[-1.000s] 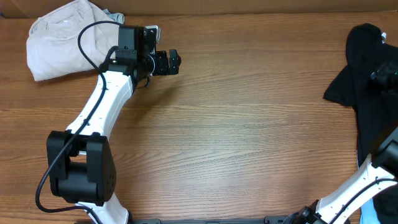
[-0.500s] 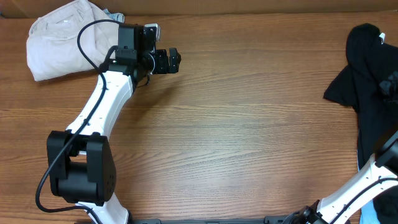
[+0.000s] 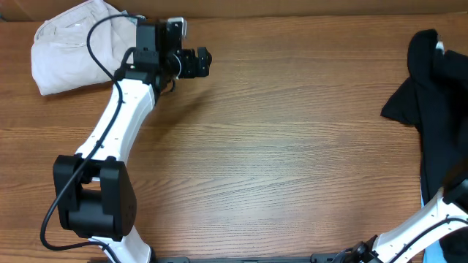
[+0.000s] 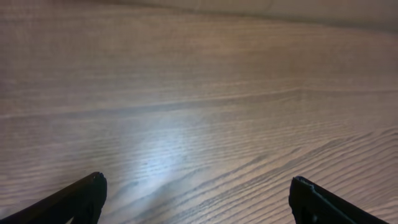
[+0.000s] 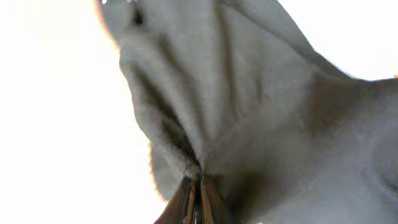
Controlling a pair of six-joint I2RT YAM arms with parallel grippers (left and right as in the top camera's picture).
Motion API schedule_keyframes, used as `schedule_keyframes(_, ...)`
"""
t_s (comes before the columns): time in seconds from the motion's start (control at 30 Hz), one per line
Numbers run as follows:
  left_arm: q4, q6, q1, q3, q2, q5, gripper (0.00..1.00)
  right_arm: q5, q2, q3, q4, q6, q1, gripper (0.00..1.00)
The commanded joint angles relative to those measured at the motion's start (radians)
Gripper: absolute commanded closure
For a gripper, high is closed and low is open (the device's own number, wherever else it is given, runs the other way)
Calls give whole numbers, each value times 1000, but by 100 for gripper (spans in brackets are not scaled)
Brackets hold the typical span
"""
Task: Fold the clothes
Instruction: 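Reach the right gripper to the black t-shirt and grasp it, then drag the black t-shirt leftward onto the table center with the right gripper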
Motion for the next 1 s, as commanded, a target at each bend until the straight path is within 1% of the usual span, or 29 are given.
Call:
schedule_keyframes(0.0,-77,-8,36,146,7,15,0,-187,-95,129,-120,-94,105,96)
schedule_keyframes(0.13,-259,34,77,292,7,57,0,-333,-117,163,-214,-129,257,96)
schedule_keyframes(0.23,-380,59,117,377,7,58,0,-349,-122,163,-251,-129,395,96)
schedule_keyframes(0.37,-493,109,188,444,7,58,0,-349,-122,163,-268,-116,612,96)
schedule_keyframes(0.53,-539,140,316,459,7,57,0,-348,-122,163,-264,-44,900,96)
schedule_keyframes(0.67,-563,208,396,460,7,58,0,-328,-116,162,-256,-11,1145,96)
schedule_keyframes(0.7,-572,234,409,460,7,58,0,-320,-116,162,-256,-11,1193,87)
schedule_keyframes(0.73,-578,249,416,459,7,58,0,-304,-116,162,-257,-11,1238,66)
schedule_keyframes(0.77,-580,254,423,459,7,58,0,-286,-117,163,-260,-10,1273,51)
schedule_keyframes(0.83,-576,254,427,460,7,62,0,-267,-125,163,-262,21,1307,44)
schedule_keyframes(0.87,-571,254,427,460,7,68,0,-254,-134,163,-261,33,1305,35)
schedule_keyframes(0.93,-558,256,423,460,7,101,0,-240,-152,163,-262,45,1268,14)
schedule_keyframes(0.97,-553,261,418,460,7,119,0,-236,-163,163,-266,47,1235,9)
